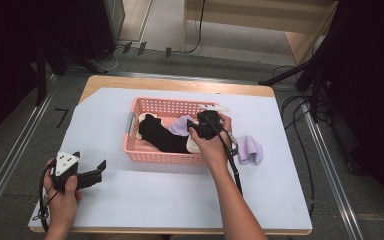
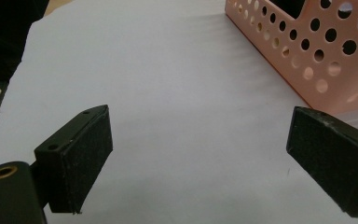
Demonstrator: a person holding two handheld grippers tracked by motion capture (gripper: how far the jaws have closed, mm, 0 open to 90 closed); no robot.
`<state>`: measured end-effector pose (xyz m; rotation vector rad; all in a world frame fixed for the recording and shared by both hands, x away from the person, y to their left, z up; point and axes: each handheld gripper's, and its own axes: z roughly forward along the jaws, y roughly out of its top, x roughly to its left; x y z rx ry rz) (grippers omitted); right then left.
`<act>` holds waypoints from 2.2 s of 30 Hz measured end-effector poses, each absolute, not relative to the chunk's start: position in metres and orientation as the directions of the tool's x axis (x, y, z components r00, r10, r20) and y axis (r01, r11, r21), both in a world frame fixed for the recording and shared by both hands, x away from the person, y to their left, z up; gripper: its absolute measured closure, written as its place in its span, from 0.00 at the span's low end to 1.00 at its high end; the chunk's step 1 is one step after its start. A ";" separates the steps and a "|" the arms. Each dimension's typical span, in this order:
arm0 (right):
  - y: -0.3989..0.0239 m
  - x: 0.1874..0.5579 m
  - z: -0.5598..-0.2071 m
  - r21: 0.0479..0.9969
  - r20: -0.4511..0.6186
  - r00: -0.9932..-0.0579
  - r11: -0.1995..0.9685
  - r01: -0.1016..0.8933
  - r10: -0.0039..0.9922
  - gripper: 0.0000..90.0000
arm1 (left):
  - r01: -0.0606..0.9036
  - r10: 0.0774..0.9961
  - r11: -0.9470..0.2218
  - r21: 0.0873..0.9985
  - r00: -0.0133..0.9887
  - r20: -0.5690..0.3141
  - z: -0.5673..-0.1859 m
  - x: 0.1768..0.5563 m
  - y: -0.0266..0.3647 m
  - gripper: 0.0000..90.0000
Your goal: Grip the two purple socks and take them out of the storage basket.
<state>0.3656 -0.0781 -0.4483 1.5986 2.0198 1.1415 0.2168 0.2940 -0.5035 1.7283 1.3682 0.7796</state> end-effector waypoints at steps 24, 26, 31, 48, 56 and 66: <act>-0.068 0.395 -0.451 0.692 0.213 -0.285 0.062 0.720 0.935 0.61 | 0.494 0.972 -0.114 0.862 0.234 -0.005 -0.504 0.217 0.294 0.09; -0.068 0.398 -0.453 0.664 0.242 -0.277 0.050 0.746 0.930 0.61 | 0.494 0.972 -0.114 0.862 0.234 -0.005 -0.504 0.217 0.294 0.09; -0.063 0.402 -0.456 0.639 0.223 -0.308 0.100 0.763 0.925 0.60 | 0.495 0.972 -0.116 0.861 0.235 -0.003 -0.503 0.217 0.294 0.09; -0.059 0.401 -0.455 0.675 0.167 -0.355 0.155 0.722 0.920 0.98 | 0.493 0.972 -0.114 0.863 0.234 -0.006 -0.504 0.217 0.294 0.09; -0.071 0.386 -0.445 0.780 0.183 -0.379 0.101 0.618 0.907 0.98 | 0.495 0.972 -0.116 0.861 0.234 -0.003 -0.503 0.217 0.294 0.09; -0.084 0.371 -0.431 0.873 0.168 -0.417 0.061 0.484 0.893 0.98 | 0.493 0.973 -0.111 0.863 0.232 -0.008 -0.504 0.217 0.294 0.09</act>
